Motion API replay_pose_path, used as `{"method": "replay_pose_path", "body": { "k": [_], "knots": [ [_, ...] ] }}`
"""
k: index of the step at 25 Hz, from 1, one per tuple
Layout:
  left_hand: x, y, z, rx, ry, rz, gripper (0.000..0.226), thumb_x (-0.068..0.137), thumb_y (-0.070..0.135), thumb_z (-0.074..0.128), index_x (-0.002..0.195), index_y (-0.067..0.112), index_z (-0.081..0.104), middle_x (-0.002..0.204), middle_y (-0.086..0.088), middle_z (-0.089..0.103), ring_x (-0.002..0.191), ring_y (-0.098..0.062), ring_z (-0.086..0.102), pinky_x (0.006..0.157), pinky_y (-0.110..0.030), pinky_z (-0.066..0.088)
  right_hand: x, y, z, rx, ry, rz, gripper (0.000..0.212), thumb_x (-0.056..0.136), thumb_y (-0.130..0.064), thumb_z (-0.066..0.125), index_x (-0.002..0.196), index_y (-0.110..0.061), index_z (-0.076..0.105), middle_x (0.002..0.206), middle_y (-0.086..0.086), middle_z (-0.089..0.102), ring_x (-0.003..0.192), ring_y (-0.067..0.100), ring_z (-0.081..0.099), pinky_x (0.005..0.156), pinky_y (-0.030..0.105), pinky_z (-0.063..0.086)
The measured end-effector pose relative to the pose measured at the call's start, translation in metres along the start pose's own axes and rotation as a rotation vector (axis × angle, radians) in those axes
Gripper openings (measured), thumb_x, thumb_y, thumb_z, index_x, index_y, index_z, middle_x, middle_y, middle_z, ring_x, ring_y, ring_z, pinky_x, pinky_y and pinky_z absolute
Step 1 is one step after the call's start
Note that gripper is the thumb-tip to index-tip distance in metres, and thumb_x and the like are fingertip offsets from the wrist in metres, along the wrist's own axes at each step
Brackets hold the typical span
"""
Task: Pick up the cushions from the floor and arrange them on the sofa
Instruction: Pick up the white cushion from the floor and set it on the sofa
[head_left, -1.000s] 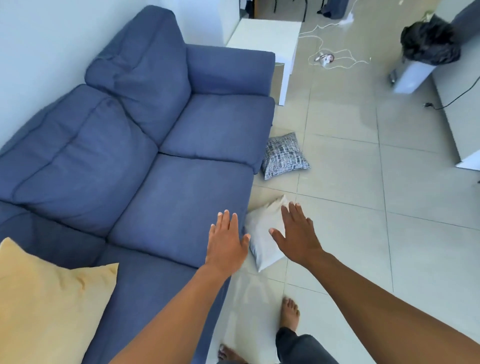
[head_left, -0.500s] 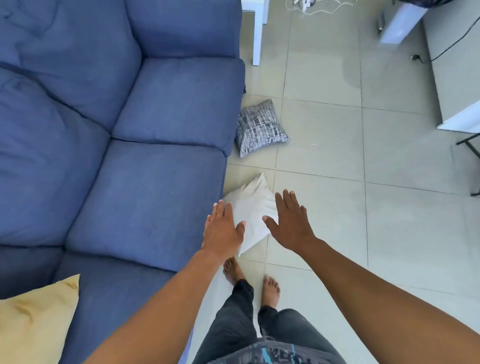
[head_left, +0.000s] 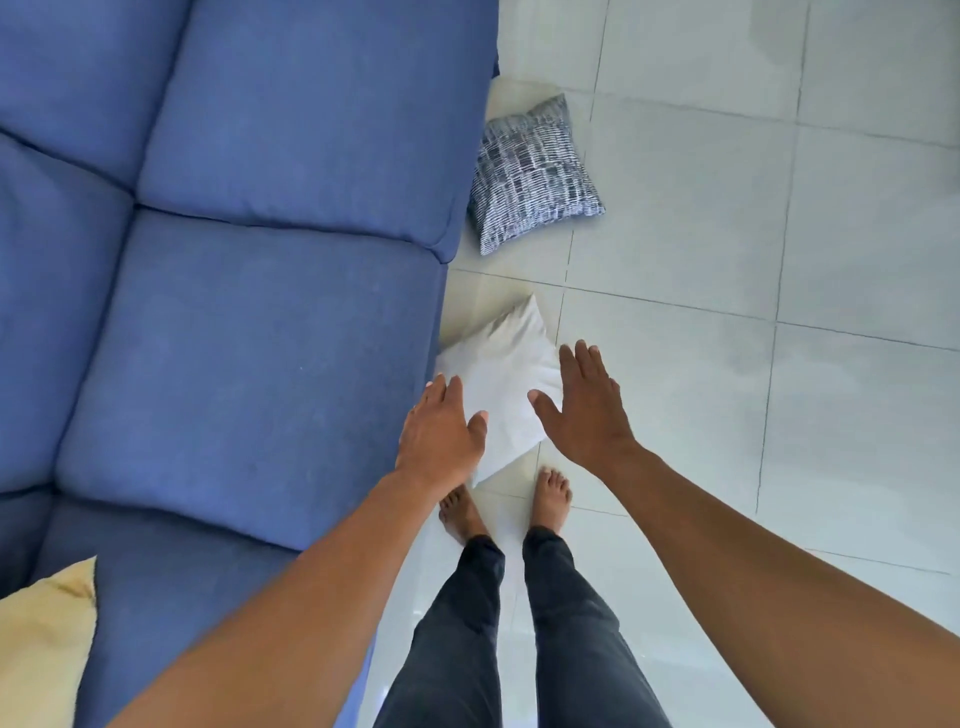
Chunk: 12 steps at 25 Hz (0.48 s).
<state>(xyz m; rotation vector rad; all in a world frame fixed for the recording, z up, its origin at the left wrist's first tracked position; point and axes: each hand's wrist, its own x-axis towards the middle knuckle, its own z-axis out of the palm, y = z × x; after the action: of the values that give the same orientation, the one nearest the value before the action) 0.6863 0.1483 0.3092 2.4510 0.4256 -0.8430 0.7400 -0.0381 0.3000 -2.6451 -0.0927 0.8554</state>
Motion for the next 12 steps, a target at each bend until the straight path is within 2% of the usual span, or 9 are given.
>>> {"method": "replay_pose_path", "body": {
  "k": [4,8,12],
  "knots": [
    [0.065,-0.021,0.045,-0.051,-0.041,-0.093,0.065,0.109,0.038,0.044,0.164,0.008,0.026,0.173,-0.013,0.024,0.16,-0.029,0.023,0.126,-0.046,0.026,0.066,0.027,0.046,-0.039,-0.062,0.006,0.078,0.106,-0.046,0.047,0.164,-0.004,0.016,0.174,0.017,0.008,0.162,0.032,0.002,0.126,0.052,0.018],
    [0.158,-0.059,0.13,-0.104,-0.088,-0.236,0.064,0.109,0.038,0.044,0.164,0.009,0.027,0.172,-0.014,0.027,0.158,-0.031,0.028,0.124,-0.044,0.027,0.152,0.075,0.129,-0.036,-0.115,0.029,0.08,0.105,-0.045,0.052,0.164,-0.003,0.018,0.173,0.018,0.011,0.162,0.033,0.005,0.125,0.052,0.019],
    [0.22,-0.091,0.197,-0.21,-0.049,-0.412,0.056,0.107,0.035,0.05,0.154,0.004,0.044,0.159,-0.021,0.048,0.147,-0.038,0.045,0.115,-0.04,0.036,0.216,0.118,0.201,-0.025,-0.167,0.066,0.081,0.104,-0.046,0.053,0.163,-0.003,0.018,0.173,0.019,0.012,0.161,0.034,0.007,0.123,0.053,0.02]
  ]
}}
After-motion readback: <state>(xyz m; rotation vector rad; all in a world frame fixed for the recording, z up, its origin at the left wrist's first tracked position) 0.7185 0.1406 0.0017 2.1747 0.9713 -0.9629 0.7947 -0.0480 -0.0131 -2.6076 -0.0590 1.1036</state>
